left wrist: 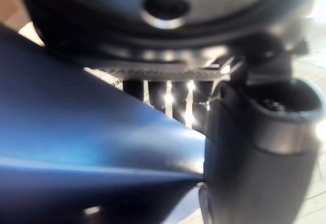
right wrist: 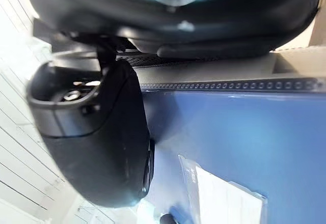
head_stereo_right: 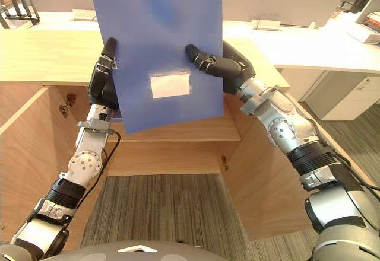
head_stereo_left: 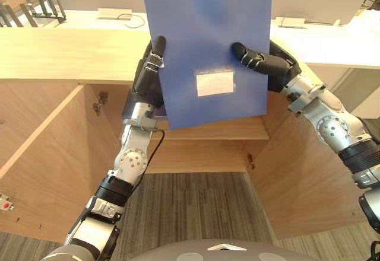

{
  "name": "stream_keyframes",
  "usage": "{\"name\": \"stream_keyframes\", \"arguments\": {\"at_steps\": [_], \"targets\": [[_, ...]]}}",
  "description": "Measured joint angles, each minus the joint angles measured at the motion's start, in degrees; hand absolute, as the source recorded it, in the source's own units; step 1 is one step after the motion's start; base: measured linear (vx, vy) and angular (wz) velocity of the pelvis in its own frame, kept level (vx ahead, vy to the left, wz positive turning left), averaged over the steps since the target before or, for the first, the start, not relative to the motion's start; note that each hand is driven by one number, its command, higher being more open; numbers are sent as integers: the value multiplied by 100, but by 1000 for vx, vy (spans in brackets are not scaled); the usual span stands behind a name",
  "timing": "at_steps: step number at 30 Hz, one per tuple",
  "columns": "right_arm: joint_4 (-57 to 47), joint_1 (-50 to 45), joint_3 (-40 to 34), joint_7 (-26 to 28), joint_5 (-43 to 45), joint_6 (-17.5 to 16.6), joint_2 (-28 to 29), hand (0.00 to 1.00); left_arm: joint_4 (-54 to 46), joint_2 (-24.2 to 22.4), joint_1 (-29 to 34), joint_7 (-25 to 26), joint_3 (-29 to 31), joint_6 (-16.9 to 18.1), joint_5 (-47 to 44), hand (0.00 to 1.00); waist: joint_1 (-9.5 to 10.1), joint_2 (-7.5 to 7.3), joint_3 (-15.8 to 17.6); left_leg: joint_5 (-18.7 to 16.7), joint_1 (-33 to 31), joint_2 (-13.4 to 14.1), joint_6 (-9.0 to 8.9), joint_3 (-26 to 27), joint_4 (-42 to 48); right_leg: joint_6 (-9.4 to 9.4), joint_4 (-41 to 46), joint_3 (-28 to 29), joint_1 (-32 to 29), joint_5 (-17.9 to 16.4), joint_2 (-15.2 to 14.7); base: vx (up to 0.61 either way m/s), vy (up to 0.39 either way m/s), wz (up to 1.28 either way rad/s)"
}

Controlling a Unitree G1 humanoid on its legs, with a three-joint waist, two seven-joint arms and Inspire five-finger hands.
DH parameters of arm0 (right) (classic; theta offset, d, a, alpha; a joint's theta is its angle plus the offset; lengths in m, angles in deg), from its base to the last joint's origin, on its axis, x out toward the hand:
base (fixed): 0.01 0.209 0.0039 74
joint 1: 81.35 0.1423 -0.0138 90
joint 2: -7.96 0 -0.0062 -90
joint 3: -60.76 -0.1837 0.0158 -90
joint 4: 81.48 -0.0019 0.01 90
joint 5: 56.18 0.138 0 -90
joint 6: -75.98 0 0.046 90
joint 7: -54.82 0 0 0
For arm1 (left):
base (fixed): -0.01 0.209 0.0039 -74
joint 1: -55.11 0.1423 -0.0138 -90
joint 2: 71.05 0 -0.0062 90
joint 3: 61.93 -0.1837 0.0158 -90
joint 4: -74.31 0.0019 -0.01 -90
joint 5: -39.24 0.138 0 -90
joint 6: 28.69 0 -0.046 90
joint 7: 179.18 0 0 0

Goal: Walk over to the cabinet, pick up the folder, carry it to the office cabinet, place the folder inside the office cabinet, then close the office cabinet door

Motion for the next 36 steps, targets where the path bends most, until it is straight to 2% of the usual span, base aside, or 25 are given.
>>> {"name": "stream_keyframes", "arguments": {"at_steps": [9,10,15,20,22,25,27,31,36], "targets": [[1,5,78,-17,-20,1,-6,0,-1,-13,0,1,-42,19,0,0,17,1,0,8,-3,0,-4,-14,-11,0,-6,-12,-1,0,-2,0,0,0],[1,4,78,-17,-21,1,-1,0,-1,-13,1,1,-42,20,0,100,19,1,0,10,-3,1,-5,-14,-11,0,-6,-12,-1,0,-2,0,0,0],[0,-78,77,-17,-22,25,107,0,-2,-9,17,-1,-47,16,0,100,19,3,0,16,-3,1,-8,-14,-11,0,-10,-12,0,0,-2,0,0,0],[-3,-569,-2,-22,9,217,532,0,-27,73,210,-73,-50,4,37,100,18,18,-9,25,-2,2,-18,-14,-18,-1,-16,-17,2,0,-4,0,0,0],[-8,-878,-43,-22,-16,270,689,0,-35,196,526,-99,-45,-61,222,100,17,34,-17,27,-3,2,-21,-14,-27,-1,-25,-18,2,0,-6,0,0,0],[-15,-1392,-53,-23,-248,509,893,0,-56,271,1255,-139,32,-378,301,100,30,42,-19,32,-4,1,-23,-16,-48,-2,-40,-27,2,1,-11,0,0,0],[-96,-1769,-57,-18,-595,700,972,0,-57,281,2006,-313,342,-707,631,100,25,48,-14,37,-1,1,-21,-16,-75,-2,-55,-29,2,1,-12,0,0,0],[-339,-2416,-60,53,-1087,854,1051,0,-42,196,3060,-658,749,-1062,1064,100,50,76,4,41,-12,1,-18,-30,-111,-2,-75,-43,0,0,-16,0,0,0],[-348,-2807,-241,180,-1198,854,1107,0,359,-38,3734,-809,1397,-1136,1098,100,153,111,22,95,-14,-16,11,-128,-219,-13,-72,-128,-7,-10,-29,0,-2,8]]}}
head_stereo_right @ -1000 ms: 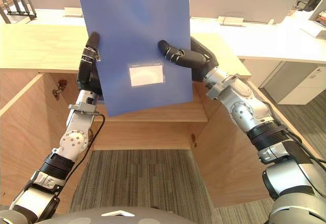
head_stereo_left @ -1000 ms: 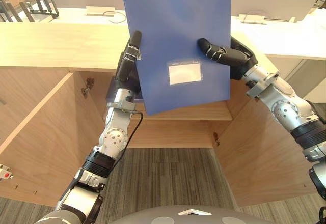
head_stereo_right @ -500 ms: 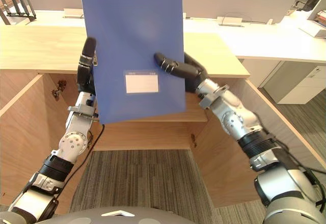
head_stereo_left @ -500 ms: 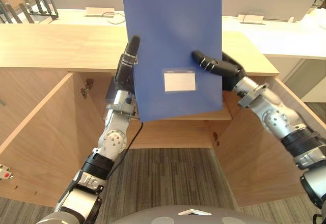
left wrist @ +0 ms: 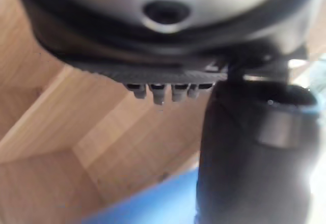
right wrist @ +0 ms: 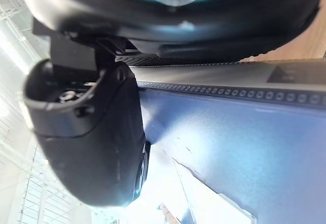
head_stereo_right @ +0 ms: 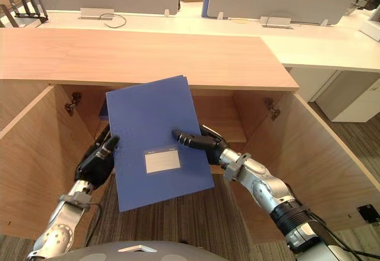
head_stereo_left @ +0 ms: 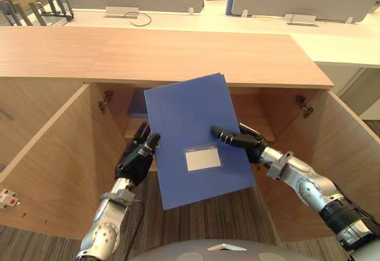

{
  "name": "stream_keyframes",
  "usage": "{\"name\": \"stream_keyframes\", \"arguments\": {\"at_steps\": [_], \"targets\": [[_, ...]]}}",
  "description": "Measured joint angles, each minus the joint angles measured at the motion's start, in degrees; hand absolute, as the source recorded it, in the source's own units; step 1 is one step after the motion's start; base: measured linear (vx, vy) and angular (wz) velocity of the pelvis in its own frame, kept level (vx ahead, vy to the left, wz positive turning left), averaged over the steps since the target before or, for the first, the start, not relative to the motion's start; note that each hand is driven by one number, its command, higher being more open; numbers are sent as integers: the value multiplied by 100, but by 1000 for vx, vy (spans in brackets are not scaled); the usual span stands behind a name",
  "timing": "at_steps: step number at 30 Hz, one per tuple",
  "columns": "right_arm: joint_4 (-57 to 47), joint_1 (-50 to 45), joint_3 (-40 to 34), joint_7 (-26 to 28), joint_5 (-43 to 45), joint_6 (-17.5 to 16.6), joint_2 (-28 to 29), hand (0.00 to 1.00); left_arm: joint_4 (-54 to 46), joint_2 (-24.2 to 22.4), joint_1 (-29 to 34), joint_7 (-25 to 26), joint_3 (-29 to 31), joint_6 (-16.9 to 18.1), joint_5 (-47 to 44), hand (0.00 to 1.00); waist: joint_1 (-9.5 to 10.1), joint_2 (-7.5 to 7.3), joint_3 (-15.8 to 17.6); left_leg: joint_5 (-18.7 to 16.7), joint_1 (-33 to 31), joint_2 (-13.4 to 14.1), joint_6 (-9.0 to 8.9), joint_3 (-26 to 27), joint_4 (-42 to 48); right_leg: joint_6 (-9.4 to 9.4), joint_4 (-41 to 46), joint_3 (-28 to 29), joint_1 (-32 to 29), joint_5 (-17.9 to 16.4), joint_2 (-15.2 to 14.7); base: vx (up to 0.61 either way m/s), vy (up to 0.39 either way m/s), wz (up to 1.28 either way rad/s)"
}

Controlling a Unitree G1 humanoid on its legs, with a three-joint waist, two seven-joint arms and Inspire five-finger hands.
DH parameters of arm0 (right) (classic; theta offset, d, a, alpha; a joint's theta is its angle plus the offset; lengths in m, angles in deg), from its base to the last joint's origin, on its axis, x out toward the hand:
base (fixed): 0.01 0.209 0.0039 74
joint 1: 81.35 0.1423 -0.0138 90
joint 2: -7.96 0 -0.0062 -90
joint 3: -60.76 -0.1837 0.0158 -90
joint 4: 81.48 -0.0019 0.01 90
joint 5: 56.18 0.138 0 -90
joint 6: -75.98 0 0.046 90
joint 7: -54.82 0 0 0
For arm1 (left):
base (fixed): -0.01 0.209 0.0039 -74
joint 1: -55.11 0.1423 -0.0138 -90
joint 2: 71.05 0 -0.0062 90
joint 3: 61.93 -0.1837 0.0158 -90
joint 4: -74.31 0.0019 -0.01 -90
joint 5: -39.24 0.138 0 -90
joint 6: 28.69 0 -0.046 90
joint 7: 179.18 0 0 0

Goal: Walk over to the cabinet, pick up the folder, carry it to the office cabinet, place the folder inside the office cabinet, then close the office cabinet door

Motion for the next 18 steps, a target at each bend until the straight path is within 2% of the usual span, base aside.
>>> {"name": "stream_keyframes", "arguments": {"at_steps": [4,6,10,13,18], "targets": [[-1,-18,-265,148,3,-13,3,0,564,-81,257,-99,131,-56,-8,100,40,20,4,81,-5,-11,-13,-123,-103,-25,2,-129,-11,-19,-19,14,-17,19],[1,-17,-302,153,1,-16,-18,0,937,-80,448,-222,68,-226,-4,100,45,19,3,140,6,-10,-27,-208,-183,-42,1,-208,-12,-31,-22,36,-22,19],[298,-16,-273,338,-46,-21,-114,0,1842,-8,575,-553,-340,-417,48,100,53,34,9,183,3,-15,-38,-275,-205,-45,2,-306,-19,-36,-35,31,-9,9],[694,-15,-188,348,-295,-21,-206,0,2785,52,570,-775,-688,-526,543,100,47,42,12,195,6,-27,-39,-305,-202,-41,7,-344,-3,-39,-48,11,4,7],[1514,-11,104,345,-783,-9,-213,0,4291,33,312,-899,-716,-498,1367,100,109,117,19,212,29,-35,-45,-298,-204,-22,68,-342,0,-51,-55,-4,2,0]]}}
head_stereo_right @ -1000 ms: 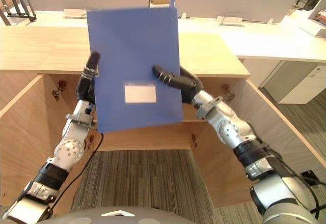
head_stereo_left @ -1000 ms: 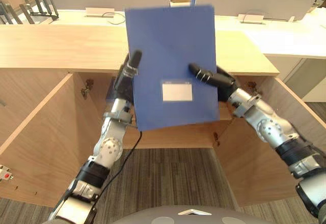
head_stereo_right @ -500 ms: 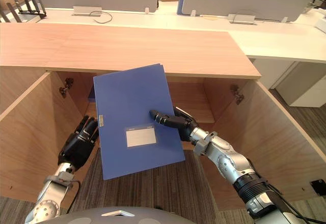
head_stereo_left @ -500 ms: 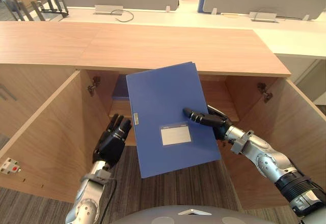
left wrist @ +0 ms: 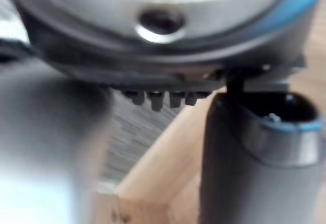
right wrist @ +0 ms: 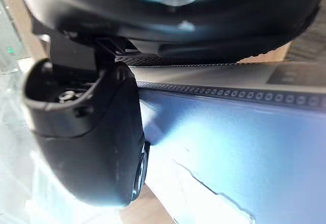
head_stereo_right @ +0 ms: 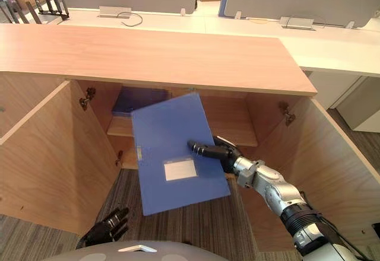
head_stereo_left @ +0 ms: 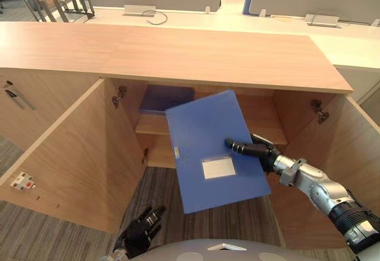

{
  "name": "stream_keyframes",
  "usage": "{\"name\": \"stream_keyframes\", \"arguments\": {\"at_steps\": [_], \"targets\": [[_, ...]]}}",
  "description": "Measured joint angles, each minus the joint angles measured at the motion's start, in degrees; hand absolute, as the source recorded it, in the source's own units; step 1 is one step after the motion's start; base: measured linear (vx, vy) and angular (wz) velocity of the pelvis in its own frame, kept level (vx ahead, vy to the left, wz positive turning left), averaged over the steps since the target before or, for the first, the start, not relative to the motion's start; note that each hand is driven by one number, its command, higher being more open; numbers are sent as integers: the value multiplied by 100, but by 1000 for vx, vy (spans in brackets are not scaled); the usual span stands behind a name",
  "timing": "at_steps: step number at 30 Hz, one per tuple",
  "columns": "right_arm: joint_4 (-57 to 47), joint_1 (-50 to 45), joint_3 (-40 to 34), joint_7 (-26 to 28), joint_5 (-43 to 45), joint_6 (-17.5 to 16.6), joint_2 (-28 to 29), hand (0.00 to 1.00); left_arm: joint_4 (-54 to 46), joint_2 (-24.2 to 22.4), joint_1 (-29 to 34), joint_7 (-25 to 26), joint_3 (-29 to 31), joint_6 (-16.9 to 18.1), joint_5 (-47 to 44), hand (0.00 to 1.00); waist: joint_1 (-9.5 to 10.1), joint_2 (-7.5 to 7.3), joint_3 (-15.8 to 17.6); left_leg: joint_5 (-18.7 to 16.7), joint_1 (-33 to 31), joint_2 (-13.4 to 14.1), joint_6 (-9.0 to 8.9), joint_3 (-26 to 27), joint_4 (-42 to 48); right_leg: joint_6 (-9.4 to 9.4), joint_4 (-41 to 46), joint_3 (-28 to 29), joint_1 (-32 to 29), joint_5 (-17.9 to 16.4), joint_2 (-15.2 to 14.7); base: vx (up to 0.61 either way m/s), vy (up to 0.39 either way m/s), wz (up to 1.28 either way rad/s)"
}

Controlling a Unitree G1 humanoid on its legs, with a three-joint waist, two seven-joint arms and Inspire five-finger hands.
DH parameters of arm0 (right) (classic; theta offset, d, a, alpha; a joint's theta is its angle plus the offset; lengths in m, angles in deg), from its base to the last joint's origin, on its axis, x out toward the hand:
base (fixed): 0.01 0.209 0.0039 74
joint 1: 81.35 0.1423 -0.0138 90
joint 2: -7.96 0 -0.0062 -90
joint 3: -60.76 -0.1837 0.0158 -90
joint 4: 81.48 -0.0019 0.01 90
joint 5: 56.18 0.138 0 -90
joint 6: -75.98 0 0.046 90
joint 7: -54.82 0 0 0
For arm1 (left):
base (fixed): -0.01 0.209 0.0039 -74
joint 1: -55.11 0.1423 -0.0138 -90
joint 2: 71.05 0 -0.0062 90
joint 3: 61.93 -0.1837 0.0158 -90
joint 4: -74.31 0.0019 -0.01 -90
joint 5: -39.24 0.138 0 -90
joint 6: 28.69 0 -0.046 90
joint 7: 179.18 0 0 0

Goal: Walk over to the cabinet, pick up the folder, carry it to the office cabinet, place the folder inside the office cabinet, then close the office cabinet door

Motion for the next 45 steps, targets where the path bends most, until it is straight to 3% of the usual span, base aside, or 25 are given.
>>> {"name": "stream_keyframes", "arguments": {"at_steps": [3,8,13,16,20,25,30,36,40,45], "targets": [[404,1,20,-7,-396,15,175,0,614,-143,-4,28,269,17,437,100,2,31,30,40,68,1,3,22,-95,4,18,9,3,-3,-2,-14,3,-2],[1106,78,-32,-17,-1715,16,462,0,1282,-495,-37,286,1407,118,1462,100,24,55,27,109,114,6,6,30,-194,8,16,8,5,2,-5,0,0,0],[2425,182,-1156,-536,-2185,19,1355,0,1407,-716,-46,607,2221,153,2258,100,52,163,5,149,198,6,12,79,-299,14,4,50,20,6,-8,19,11,-6],[3249,451,-2096,-1142,-1705,18,1785,0,1546,-757,-52,807,2557,130,2253,100,50,252,13,150,242,3,14,106,-313,20,0,90,40,10,-7,38,23,-7],[3721,616,-3131,-1692,-280,-58,2211,0,1556,-782,-78,1022,2949,128,2220,100,64,289,53,171,312,7,17,72,-386,19,-60,68,118,14,-9,31,17,4],[4004,921,-4154,-2150,2469,-657,3124,0,1528,-803,-332,1282,3176,125,2122,100,71,282,95,181,397,13,11,40,-421,19,-86,15,216,14,-11,15,10,4],[4002,1060,-4696,-2248,4114,-1247,3799,0,1368,-886,-473,1521,3356,131,1953,100,86,258,149,227,548,18,12,27,-577,18,-117,1,316,12,-15,7,9,1],[3996,1066,-4759,-2610,4421,-1692,4149,0,1331,-1031,-488,1672,3356,128,1952,100,113,253,204,277,580,25,18,16,-688,18,-154,-17,321,12,-22,5,4,1],[3867,1066,-4736,-2642,4427,-1792,4274,0,1330,-1057,-530,1705,3356,125,1947,100,232,256,211,280,582,34,13,-20,-687,18,-175,-59,351,12,-22,29,19,6],[3224,1066,-4616,-2648,4461,-1945,4495,0,1322,-1166,-598,1852,3453,125,1777,100,245,270,239,299,583,29,4,-182,-682,16,-179,-212,415,6,-42,6,16,16]]}}
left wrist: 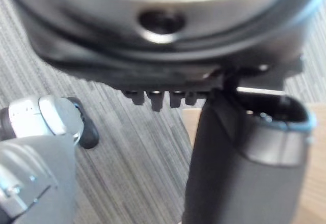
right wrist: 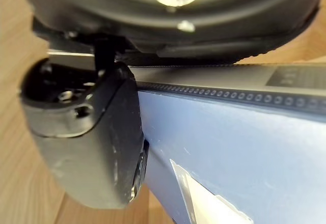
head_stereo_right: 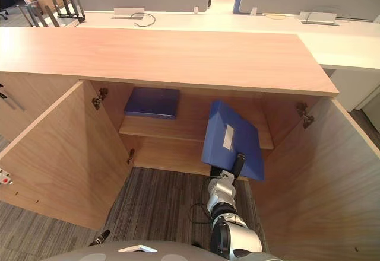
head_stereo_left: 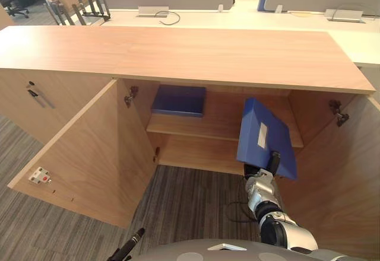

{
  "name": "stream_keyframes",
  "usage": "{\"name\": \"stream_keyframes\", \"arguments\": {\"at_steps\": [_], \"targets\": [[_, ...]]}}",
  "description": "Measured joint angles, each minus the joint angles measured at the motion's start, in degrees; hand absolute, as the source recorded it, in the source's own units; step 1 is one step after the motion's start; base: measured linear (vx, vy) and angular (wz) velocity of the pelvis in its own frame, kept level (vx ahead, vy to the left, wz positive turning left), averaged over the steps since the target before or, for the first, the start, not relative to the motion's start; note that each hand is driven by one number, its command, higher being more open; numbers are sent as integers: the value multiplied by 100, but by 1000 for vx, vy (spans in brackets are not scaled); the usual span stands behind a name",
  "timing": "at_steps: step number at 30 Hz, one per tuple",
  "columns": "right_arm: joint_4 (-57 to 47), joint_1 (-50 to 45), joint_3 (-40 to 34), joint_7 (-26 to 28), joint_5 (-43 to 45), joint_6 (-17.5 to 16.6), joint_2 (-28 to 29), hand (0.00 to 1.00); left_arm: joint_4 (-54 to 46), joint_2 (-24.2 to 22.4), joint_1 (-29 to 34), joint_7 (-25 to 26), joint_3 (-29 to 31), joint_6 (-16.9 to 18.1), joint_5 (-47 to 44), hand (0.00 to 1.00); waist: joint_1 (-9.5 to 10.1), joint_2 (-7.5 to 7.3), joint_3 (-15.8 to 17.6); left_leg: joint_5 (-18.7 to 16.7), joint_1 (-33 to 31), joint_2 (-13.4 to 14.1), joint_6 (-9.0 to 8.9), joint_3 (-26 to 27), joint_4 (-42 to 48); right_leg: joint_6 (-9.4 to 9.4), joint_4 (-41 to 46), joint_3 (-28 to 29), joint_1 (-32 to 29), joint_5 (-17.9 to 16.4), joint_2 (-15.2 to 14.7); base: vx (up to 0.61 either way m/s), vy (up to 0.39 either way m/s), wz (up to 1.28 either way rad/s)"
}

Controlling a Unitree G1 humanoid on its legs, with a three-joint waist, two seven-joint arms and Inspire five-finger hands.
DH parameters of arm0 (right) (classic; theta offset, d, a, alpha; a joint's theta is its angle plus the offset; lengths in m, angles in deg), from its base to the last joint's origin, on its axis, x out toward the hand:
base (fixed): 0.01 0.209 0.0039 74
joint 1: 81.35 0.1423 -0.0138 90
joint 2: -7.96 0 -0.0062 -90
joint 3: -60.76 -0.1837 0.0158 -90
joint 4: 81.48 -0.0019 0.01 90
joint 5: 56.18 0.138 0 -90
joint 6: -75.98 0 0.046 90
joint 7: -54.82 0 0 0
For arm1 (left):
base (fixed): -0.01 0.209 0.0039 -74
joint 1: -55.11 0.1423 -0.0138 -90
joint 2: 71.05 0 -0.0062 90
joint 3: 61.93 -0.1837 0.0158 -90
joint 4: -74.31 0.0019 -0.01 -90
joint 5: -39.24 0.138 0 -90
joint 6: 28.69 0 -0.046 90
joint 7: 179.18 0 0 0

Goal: Walk over to the cabinet, pick up the folder, carry it to the office cabinet, place the folder inside the office cabinet, then close the office cabinet door

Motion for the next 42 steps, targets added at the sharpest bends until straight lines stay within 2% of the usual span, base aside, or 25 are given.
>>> {"name": "stream_keyframes", "arguments": {"at_steps": [4,5,8,9,10,11,12,13,14,15,17,18,19,20,22,24,25,26,27,28,31,34,39,42], "targets": [[-405,-1,10,6,1,-138,78,0,-15,-53,-5,58,17,0,-21,100,1,-10,4,15,-4,-4,-28,-115,-20,-21,2,-130,36,-56,-14,-8,2,19],[-482,-3,11,4,1,-185,104,0,-29,-88,0,66,90,0,-21,100,2,-10,6,-38,-28,-1,-82,-125,24,-28,4,-141,37,-74,-11,-15,-14,11],[-824,-134,21,-62,12,-378,230,0,-239,-251,-21,149,359,2,-53,100,9,17,59,-671,-489,50,-27,-55,1020,-111,93,-272,56,-212,57,1,-33,16],[-998,-141,11,-105,107,-472,249,0,-245,-303,-55,187,381,1,-58,100,16,123,124,-1022,-732,198,-45,89,1680,-163,133,-341,122,-259,174,46,-35,18],[-1176,-153,-1,-176,132,-593,257,0,-250,-355,-74,210,377,0,-62,100,50,233,181,-1215,-906,337,-130,151,2244,-211,181,-405,200,-325,301,54,-28,25],[-1276,-188,-4,-225,132,-642,251,0,-256,-377,-71,234,371,-1,-67,100,46,253,202,-1253,-988,378,-181,203,2520,-224,224,-443,229,-381,336,75,-31,44],[-1502,-336,-8,-276,132,-742,249,0,-389,-452,-98,276,320,-2,-99,100,20,245,264,-1264,-1264,430,-210,380,3254,-244,268,-595,340,-487,363,78,-42,53],[-1570,-420,-8,-301,133,-793,238,0,-529,-575,-93,275,297,-2,-133,100,23,299,303,-1225,-1543,539,-266,539,4066,-277,302,-653,499,-572,432,84,-44,43],[-1582,-435,1,-328,138,-805,230,0,-571,-631,-60,274,263,-5,-192,100,27,340,325,-1168,-1653,616,-287,613,4443,-290,308,-655,597,-618,471,78,-25,13],[-1586,-451,35,-383,182,-819,194,0,-610,-696,-20,274,194,-16,-238,100,49,369,347,-923,-1837,730,-294,758,5026,-311,310,-622,742,-681,511,66,-3,-7],[-1649,-498,105,-455,221,-821,205,0,-626,-711,-52,266,84,-23,-260,100,147,318,377,-410,-2159,797,-276,878,5684,-388,300,-533,867,-766,484,77,2,-16],[-1689,-511,162,-467,221,-820,199,0,-629,-714,-56,258,59,-29,-262,100,178,261,414,-539,-2306,833,-291,906,5851,-454,304,-481,879,-820,474,102,7,-17],[-1721,-511,198,-468,221,-820,197,0,-629,-714,-54,258,59,-36,-262,100,175,263,418,-698,-2334,854,-304,903,5794,-479,308,-432,884,-838,472,119,22,-33],[-1768,-510,259,-468,220,-809,191,0,-629,-703,-6,259,64,-39,-261,100,201,240,433,-1072,-2362,916,-357,894,5486,-435,329,-305,897,-868,429,136,33,-37],[-1816,-511,295,-468,220,-807,189,0,-628,-701,70,260,66,-40,-258,100,257,188,467,-1304,-2338,896,-403,868,4905,-377,503,-145,894,-1028,284,232,106,-51],[-1876,-511,314,-467,220,-804,184,0,-628,-714,141,251,65,-67,-256,100,261,158,485,-1331,-2307,830,-421,784,4085,-209,718,-51,899,-1269,113,251,153,-36],[-1907,-512,313,-466,219,-796,179,0,-628,-748,253,246,66,-88,-256,100,233,257,423,-957,-2166,827,-428,597,3271,-48,925,-11,877,-1490,83,203,164,-20],[-1900,-515,313,-463,226,-750,172,0,-598,-738,244,249,72,-95,-254,100,240,199,459,-888,-2090,764,-503,647,3261,45,1012,36,899,-1626,11,239,208,-19],[-1886,-544,306,-465,223,-609,129,0,-617,-730,240,259,67,-93,-258,100,252,44,441,-940,-1987,583,-411,733,3189,94,1054,18,917,-1648,-171,246,219,-9],[-1896,-529,317,-464,209,-553,134,0,-637,-723,208,254,68,-83,-259,100,227,-43,390,-1017,-1992,473,-306,796,3179,123,1024,-3,914,-1628,-290,245,205,-6],[-1851,-526,323,-434,208,-259,131,0,-636,-692,99,201,45,-74,-261,100,259,-77,367,-999,-1830,291,-177,974,2993,381,999,31,916,-1458,-547,260,205,-15],[-1686,-524,345,-306,137,-124,129,0,-631,-676,8,201,-107,-8,-261,100,274,-60,261,-851,-1587,154,-62,1070,2498,475,970,35,890,-1281,-688,151,80,-10],[-1186,-521,694,-221,103,32,96,0,-633,-587,-61,190,-413,42,-265,100,276,-98,-41,-380,-1178,128,-96,1072,1493,470,757,37,867,-829,-719,70,14,-4],[-1028,-519,774,-206,99,65,88,0,-623,-551,-60,173,-492,42,-262,100,283,-135,-159,-118,-1083,129,-124,1058,999,483,694,38,743,-728,-701,15,-3,0]]}}
